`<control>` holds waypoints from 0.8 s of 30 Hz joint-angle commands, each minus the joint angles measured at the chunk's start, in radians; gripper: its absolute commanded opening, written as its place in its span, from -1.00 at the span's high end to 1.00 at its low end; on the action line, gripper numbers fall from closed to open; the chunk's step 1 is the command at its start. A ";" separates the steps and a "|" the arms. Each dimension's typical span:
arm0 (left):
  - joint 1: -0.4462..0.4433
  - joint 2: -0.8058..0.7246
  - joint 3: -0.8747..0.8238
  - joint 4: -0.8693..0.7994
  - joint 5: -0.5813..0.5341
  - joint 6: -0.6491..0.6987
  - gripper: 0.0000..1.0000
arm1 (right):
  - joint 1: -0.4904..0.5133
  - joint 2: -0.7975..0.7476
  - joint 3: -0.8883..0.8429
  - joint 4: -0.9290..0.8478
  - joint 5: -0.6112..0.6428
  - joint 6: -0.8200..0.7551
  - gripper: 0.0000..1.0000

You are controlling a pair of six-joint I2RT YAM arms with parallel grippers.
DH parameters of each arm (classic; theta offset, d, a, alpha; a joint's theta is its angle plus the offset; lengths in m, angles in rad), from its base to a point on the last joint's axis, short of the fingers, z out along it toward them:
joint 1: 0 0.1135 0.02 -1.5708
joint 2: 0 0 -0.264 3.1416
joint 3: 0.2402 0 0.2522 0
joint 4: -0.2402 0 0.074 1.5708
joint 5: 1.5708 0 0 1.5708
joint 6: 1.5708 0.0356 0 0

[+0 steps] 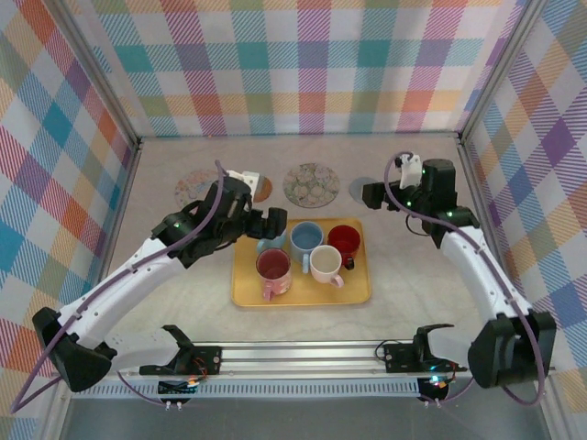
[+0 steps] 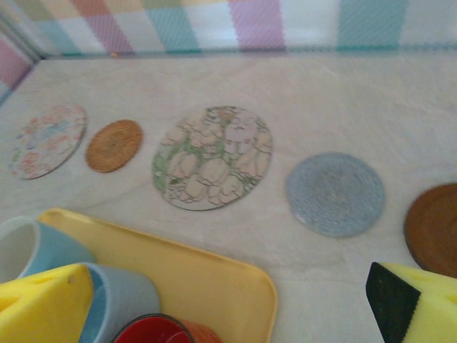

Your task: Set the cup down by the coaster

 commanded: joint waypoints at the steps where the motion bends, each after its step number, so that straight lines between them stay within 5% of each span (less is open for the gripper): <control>1: -0.016 -0.050 0.018 -0.184 0.018 -0.081 -0.99 | 0.019 -0.075 -0.041 0.096 -0.119 -0.101 -0.97; 17: -0.167 -0.108 -0.104 -0.337 0.151 -0.221 -0.96 | 0.194 -0.258 -0.221 0.040 -0.306 -0.327 -0.98; 24: -0.253 -0.076 -0.173 -0.365 0.139 -0.253 -0.86 | 0.270 -0.282 -0.254 0.015 -0.291 -0.406 -0.98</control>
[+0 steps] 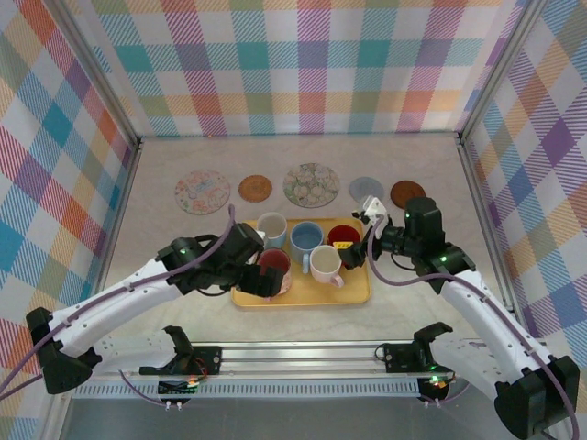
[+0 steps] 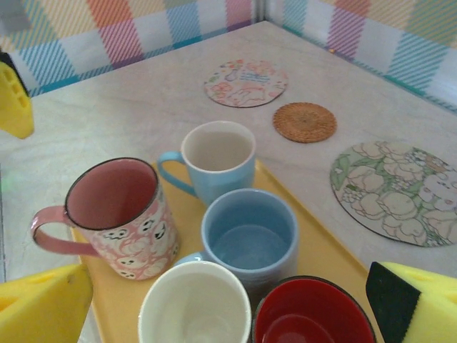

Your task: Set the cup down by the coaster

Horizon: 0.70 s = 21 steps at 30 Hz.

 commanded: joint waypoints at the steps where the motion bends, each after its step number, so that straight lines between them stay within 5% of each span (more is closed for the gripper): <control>1: -0.026 0.003 -0.040 -0.034 0.009 -0.036 -0.85 | 0.026 -0.012 -0.016 -0.024 -0.034 -0.073 -0.98; 11: -0.029 0.003 -0.147 0.069 0.023 -0.052 -0.57 | 0.106 0.021 -0.047 -0.042 -0.054 -0.147 -0.97; 21: -0.030 0.050 -0.212 0.223 0.043 -0.080 -0.53 | 0.145 0.044 -0.080 -0.071 -0.138 -0.220 -0.98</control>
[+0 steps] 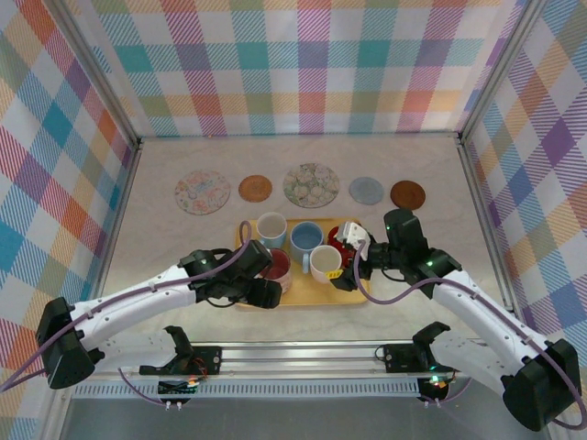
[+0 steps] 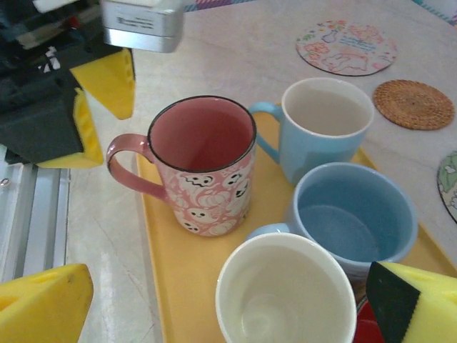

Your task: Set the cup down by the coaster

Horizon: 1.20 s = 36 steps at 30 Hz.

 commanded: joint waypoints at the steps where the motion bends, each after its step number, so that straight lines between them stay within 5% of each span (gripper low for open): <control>1: -0.014 0.020 -0.012 0.063 0.015 -0.015 -0.53 | 0.009 0.010 -0.017 -0.023 -0.076 -0.054 -0.98; 36: -0.014 0.224 0.021 0.103 -0.057 0.053 0.06 | 0.035 0.124 -0.007 0.069 -0.063 -0.038 -0.98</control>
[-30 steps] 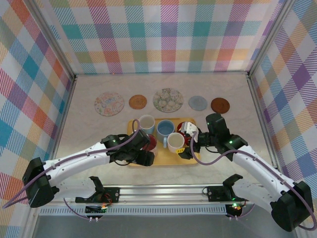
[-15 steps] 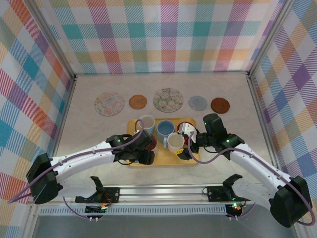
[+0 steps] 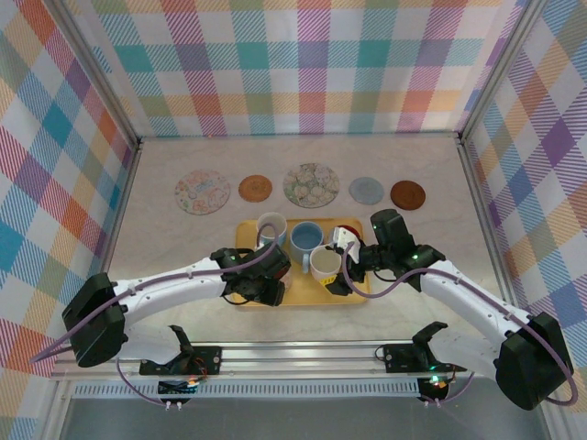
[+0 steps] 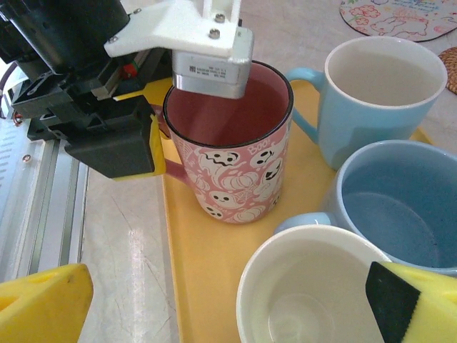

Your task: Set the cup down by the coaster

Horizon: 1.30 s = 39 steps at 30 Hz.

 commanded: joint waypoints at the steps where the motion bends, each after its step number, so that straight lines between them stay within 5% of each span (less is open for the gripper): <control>1: -0.014 0.022 0.035 -0.016 -0.018 0.035 0.07 | 0.011 -0.009 0.004 0.035 -0.011 -0.010 -0.97; 19: -0.014 0.030 0.062 -0.036 -0.028 0.077 0.24 | 0.017 0.006 0.015 0.038 0.010 -0.030 -0.98; 29: -0.014 0.035 0.044 -0.036 -0.040 0.081 0.07 | 0.025 -0.012 0.004 0.033 0.025 -0.024 -0.98; 39: -0.014 0.072 0.046 -0.014 -0.036 0.093 0.13 | 0.029 0.000 0.009 0.024 0.023 -0.027 -0.98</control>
